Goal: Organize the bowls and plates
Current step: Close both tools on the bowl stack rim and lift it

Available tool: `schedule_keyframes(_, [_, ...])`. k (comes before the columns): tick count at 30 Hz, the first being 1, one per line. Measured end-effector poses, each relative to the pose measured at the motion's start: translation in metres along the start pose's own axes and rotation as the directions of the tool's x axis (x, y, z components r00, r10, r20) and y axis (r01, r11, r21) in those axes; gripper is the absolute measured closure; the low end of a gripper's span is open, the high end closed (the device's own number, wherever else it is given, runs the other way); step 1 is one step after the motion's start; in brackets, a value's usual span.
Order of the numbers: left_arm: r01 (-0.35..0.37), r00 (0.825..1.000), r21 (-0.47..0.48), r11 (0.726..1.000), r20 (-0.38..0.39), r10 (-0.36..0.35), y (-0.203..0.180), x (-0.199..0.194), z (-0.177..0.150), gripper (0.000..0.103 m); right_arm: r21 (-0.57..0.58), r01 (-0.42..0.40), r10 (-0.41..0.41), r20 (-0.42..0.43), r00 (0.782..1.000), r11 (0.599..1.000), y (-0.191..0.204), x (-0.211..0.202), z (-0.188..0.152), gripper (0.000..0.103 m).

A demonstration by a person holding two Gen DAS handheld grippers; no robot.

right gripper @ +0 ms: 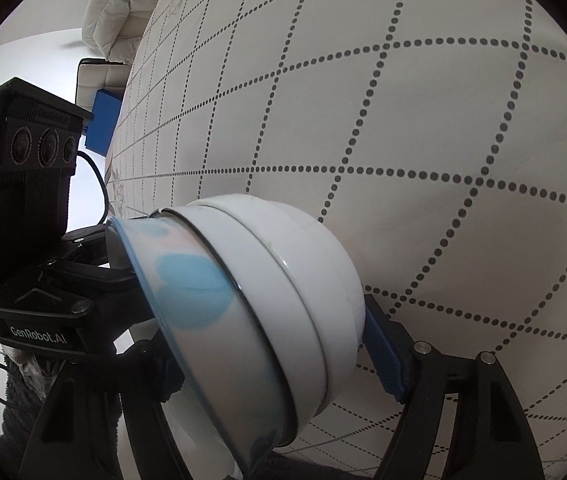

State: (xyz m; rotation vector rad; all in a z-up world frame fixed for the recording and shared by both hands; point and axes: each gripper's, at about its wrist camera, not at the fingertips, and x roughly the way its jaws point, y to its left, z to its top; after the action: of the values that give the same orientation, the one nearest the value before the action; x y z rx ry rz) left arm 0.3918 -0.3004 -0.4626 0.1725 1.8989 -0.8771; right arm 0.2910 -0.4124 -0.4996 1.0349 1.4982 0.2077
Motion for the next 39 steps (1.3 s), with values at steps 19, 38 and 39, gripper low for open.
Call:
schedule_keyframes(19, [-0.085,0.996,-0.055,0.995,0.030,0.087,-0.011,-0.003,-0.009,0.046,0.051,0.028,-0.026,-0.049,0.998,0.998,-0.002,-0.001,-0.003,0.035])
schedule_keyframes(38, [-0.086,0.993,-0.084,0.993,0.078,0.093,-0.008,-0.037,-0.015,0.046,0.027,-0.008,0.009,-0.063,0.998,1.000,0.028,-0.006,0.007,0.035])
schedule_keyframes(39, [-0.087,0.992,-0.086,0.993,0.081,0.094,-0.007,-0.039,-0.016,0.046,0.024,-0.007,0.009,-0.064,0.998,1.000,0.030,-0.006,0.007,0.035])
